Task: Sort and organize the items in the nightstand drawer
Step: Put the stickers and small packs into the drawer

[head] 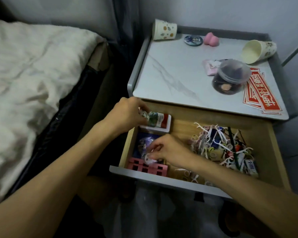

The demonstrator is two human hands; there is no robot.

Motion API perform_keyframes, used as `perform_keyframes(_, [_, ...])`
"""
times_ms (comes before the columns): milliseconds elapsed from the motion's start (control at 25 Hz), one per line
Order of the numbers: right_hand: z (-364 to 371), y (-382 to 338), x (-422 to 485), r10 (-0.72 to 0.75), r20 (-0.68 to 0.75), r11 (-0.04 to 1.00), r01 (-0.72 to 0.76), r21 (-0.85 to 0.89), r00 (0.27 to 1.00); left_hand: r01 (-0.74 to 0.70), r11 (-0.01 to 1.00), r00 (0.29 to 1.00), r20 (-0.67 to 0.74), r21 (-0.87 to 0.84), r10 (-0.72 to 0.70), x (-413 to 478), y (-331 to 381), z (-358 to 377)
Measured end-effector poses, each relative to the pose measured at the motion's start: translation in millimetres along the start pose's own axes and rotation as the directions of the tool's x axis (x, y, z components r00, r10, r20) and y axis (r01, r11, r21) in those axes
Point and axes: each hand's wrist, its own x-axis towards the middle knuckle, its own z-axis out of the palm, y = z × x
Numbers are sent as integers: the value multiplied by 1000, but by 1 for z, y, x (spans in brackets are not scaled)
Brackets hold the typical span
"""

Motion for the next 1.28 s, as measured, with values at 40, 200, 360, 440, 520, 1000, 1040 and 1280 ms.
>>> perform_keyframes(40, [8,-4,9,-10,13,1000,10,16,1000,-12,998,999,-37,67,14,4,-5,1])
perform_keyframes(200, [30,-4,29,-33,47,997,36,-66,998,-43,994,994,-92,97,52,17,-16,1])
perform_keyframes(360, [39,0,35,11,33,991,-6,-135,999,-74,994,993,-90,79,81,20,-17,3])
perform_keyframes(440, [42,0,34,14,28,988,-10,-155,999,-74,994,994,-76,79,80,20,-18,5])
perform_keyframes(520, [44,0,33,3,26,981,2,-192,1000,-64,994,996,-61,86,70,19,-16,5])
perform_keyframes(1000, [-10,-12,19,244,-114,909,-186,374,963,-170,966,985,41,194,166,12,-8,9])
perform_keyframes(1040, [-24,-14,16,274,-141,845,-167,508,951,-191,962,982,50,193,184,11,-5,11])
perform_keyframes(1280, [-35,-30,19,284,-145,724,-113,681,948,-366,912,929,122,187,348,3,9,24])
